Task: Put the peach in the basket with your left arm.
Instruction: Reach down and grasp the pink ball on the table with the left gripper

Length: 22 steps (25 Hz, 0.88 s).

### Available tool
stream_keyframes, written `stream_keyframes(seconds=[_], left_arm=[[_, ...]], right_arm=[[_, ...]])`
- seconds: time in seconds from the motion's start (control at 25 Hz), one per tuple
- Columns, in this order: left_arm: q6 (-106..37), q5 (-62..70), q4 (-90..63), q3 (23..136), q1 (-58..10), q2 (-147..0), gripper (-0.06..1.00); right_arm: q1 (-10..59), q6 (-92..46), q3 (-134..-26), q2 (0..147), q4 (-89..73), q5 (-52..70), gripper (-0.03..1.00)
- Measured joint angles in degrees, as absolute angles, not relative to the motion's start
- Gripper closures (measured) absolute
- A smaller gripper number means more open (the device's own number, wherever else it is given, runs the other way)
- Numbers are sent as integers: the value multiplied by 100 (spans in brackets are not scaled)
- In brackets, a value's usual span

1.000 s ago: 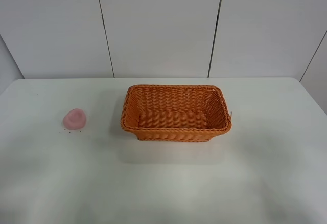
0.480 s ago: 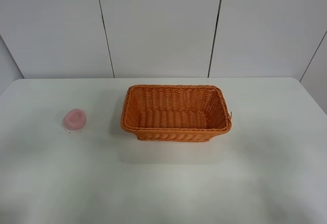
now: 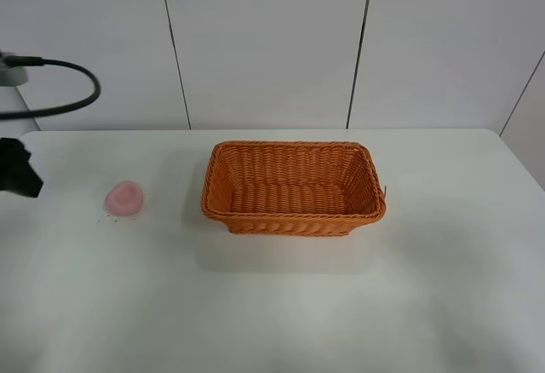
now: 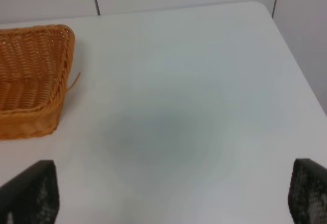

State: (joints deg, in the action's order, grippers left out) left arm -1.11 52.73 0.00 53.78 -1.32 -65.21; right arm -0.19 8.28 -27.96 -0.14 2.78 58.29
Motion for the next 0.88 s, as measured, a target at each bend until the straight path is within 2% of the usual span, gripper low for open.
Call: stream_keyframes(seconds=[0.28,0.52,0.68,0.88], left_arm=[[-111,5196,-111,7303,-132,-9354,10],[-111,5153,-439,8956,-132,-11158,10],[-111,5169,-391,9558,-132,-11980,10],[-111,5219,-263,9642,-132,-12531,10]], right_arm=[[-19,828,-2796,-14,278,5829,27],[-19,828,-2796,-14,278,5829,27],[-19,828,-2796,-14,278,5829,27],[-19,828,-2796,-14,278,5829,27]])
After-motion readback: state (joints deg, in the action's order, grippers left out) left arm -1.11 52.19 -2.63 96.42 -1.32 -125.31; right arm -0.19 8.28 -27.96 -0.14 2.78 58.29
